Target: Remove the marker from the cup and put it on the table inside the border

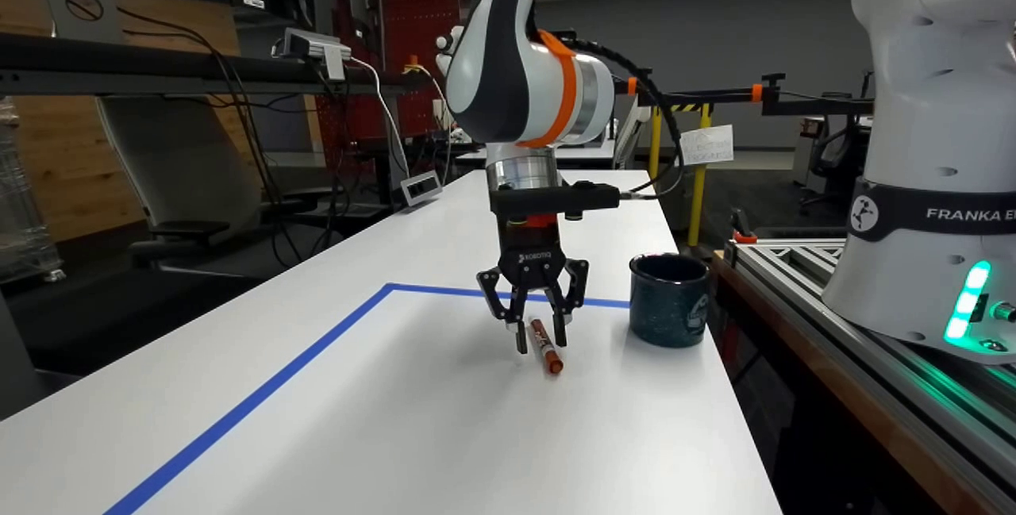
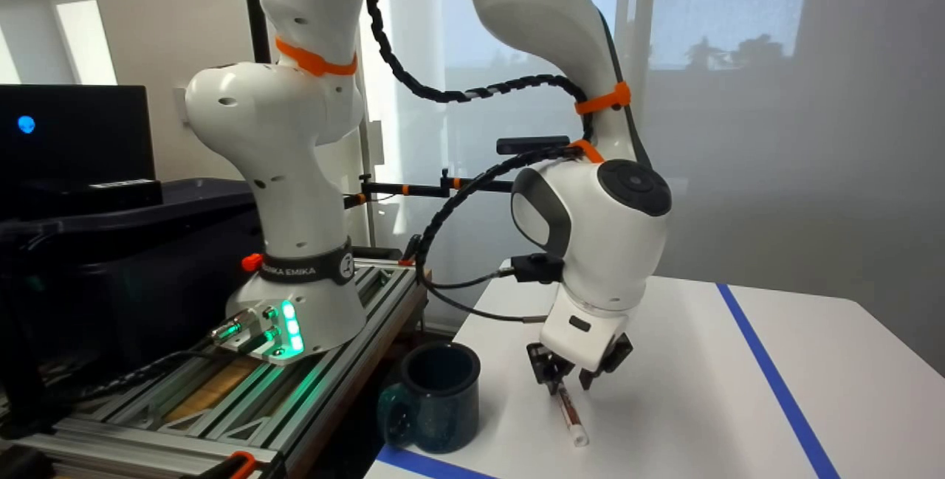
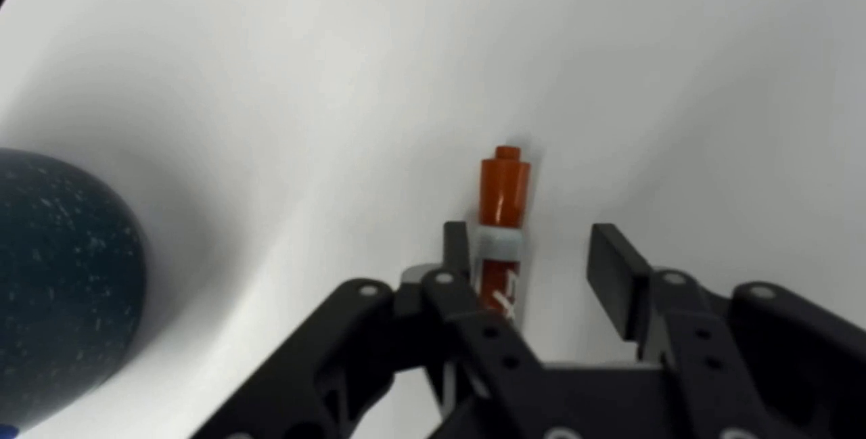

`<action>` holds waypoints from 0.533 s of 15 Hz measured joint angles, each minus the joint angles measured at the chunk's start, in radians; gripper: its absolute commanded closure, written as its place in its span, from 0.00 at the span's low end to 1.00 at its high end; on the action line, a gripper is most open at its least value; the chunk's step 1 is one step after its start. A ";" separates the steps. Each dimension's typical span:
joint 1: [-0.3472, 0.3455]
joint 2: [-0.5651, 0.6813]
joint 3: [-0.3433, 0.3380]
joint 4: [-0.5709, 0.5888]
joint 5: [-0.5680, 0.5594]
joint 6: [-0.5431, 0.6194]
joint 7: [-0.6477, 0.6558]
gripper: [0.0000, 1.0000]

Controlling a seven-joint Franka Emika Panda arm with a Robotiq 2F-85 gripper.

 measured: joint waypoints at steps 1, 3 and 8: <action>0.001 -0.008 -0.002 -0.005 -0.008 -0.002 -0.005 0.09; 0.003 -0.044 -0.013 -0.029 -0.059 -0.019 -0.008 0.00; 0.004 -0.241 -0.037 -0.134 -0.269 -0.083 -0.043 0.00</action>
